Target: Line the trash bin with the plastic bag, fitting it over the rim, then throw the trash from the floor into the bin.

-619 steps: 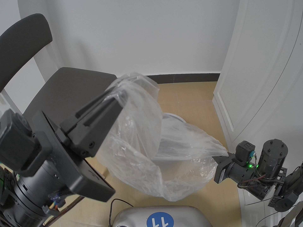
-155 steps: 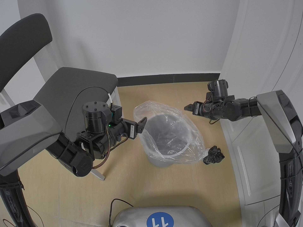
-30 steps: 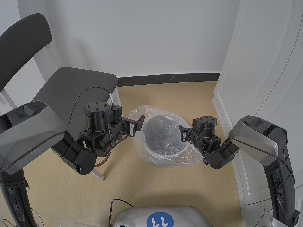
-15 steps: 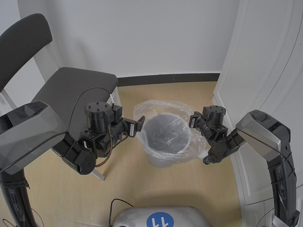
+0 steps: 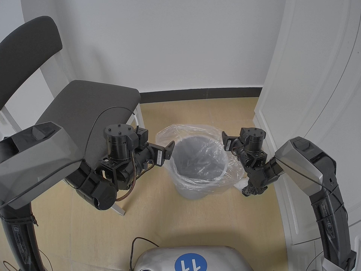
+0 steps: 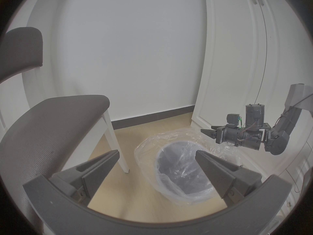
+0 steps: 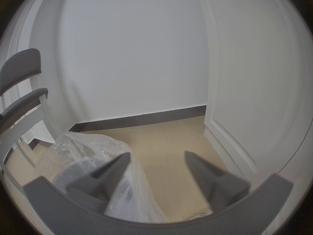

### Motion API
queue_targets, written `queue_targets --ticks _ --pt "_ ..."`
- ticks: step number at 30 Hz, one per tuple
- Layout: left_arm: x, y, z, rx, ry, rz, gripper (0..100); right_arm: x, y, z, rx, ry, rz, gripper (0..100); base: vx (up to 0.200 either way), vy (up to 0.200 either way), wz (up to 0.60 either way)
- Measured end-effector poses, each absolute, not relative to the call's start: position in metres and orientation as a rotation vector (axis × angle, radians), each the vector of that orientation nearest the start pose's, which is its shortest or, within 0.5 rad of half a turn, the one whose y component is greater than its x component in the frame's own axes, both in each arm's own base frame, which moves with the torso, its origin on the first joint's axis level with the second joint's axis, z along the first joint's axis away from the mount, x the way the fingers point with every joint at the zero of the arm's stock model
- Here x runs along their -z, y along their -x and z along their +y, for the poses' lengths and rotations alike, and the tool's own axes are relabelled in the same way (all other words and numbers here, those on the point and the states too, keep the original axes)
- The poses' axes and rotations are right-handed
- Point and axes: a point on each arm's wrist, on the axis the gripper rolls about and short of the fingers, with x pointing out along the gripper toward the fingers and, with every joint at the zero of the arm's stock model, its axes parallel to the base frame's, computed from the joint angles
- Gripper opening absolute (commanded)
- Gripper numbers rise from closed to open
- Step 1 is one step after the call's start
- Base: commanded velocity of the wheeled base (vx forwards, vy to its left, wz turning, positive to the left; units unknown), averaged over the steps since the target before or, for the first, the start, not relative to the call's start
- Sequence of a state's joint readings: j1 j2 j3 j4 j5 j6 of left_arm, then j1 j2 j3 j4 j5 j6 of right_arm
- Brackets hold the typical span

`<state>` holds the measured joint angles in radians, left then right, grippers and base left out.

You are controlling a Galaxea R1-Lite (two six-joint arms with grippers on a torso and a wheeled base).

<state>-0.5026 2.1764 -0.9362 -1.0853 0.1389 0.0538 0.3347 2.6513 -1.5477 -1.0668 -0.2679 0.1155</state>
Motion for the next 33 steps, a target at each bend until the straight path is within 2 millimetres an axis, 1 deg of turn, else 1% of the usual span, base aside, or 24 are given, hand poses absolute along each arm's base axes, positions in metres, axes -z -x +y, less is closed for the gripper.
queue_targets --ticks 3,8,13,17,22,28,30,33 --pt "-0.086 -0.353 -0.192 0.371 -0.105 0.145 100 -0.016 -0.484 0.165 -0.07 -0.115 0.041 100 0.0 0.0 0.0" --pt "-0.075 -0.359 -0.199 0.355 -0.114 0.16 100 -0.027 -0.474 0.165 -0.075 -0.119 0.047 100 0.0 0.0 0.0" --pt "-0.066 -0.379 -0.209 0.275 -0.115 0.148 100 -0.04 -0.457 0.164 -0.082 -0.105 0.082 100 0.0 0.0 0.0" --pt "-0.049 -0.396 -0.216 0.211 -0.124 0.197 100 -0.044 -0.448 0.168 -0.095 -0.09 0.114 100 0.0 0.0 0.0" --pt "-0.032 -0.413 -0.217 0.155 -0.118 0.241 100 -0.041 -0.448 0.169 -0.095 -0.08 0.138 100 0.0 0.0 0.0" --pt "-0.021 -0.438 -0.214 0.039 -0.113 0.223 100 -0.031 -0.453 0.164 -0.086 -0.072 0.162 100 0.0 0.0 0.0" --pt "-0.017 -0.444 -0.212 0.019 -0.112 0.222 100 -0.026 -0.455 0.161 -0.08 -0.058 0.189 100 0.0 0.0 0.0" --pt "-0.008 -0.447 -0.21 0.006 -0.122 0.242 100 -0.018 -0.459 0.15 -0.058 -0.034 0.227 100 0.0 0.0 0.0"
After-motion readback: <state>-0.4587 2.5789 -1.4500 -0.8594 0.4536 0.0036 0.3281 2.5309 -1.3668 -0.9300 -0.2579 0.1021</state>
